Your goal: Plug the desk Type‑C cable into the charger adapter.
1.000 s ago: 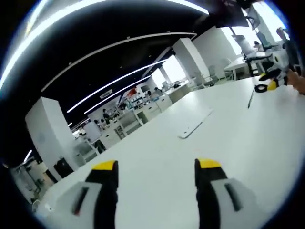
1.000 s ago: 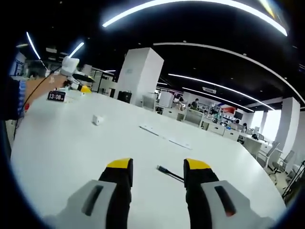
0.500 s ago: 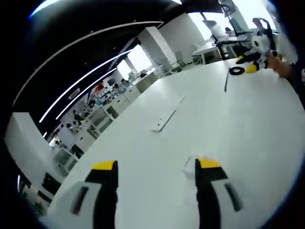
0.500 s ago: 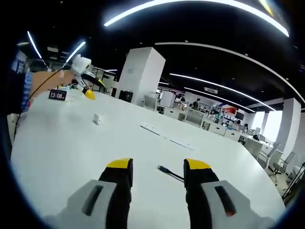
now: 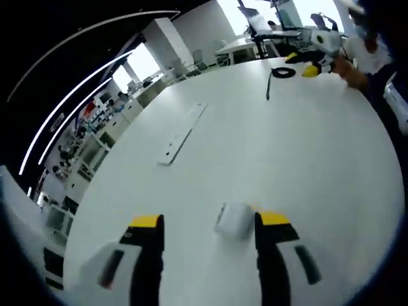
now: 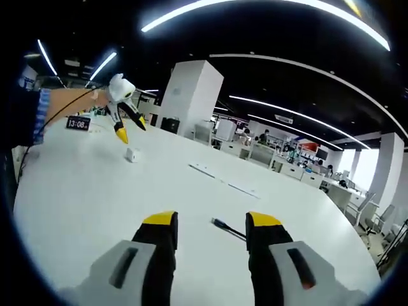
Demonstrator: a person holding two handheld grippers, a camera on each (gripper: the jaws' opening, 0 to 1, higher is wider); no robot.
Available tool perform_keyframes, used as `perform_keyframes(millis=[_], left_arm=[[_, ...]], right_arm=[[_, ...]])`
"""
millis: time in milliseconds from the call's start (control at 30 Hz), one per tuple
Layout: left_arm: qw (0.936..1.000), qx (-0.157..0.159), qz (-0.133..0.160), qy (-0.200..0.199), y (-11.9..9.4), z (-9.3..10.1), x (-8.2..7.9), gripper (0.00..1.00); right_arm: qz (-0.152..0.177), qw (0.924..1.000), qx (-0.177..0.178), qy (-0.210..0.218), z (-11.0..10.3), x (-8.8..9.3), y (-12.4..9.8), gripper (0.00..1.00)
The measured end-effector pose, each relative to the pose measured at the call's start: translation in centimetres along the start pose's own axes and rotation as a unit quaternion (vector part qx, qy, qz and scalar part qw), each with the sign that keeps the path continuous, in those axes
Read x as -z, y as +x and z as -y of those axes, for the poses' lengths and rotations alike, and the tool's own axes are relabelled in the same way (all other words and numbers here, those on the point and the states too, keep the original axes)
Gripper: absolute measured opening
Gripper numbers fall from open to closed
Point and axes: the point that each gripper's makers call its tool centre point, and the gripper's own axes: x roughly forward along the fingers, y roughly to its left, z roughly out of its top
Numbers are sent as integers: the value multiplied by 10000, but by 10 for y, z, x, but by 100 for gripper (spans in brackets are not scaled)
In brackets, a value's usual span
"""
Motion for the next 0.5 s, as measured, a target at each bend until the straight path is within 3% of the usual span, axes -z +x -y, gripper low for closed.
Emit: perform_keyframes(millis=[200, 500], left_arm=[[9985, 422, -354, 47, 21, 10, 14, 54], [9947, 827, -585, 149, 40, 21, 20, 47]], right_arm=[[-41, 10000, -28, -37, -1, 2, 2, 43], [-121, 9999, -40, -57, 0, 5, 3, 43]])
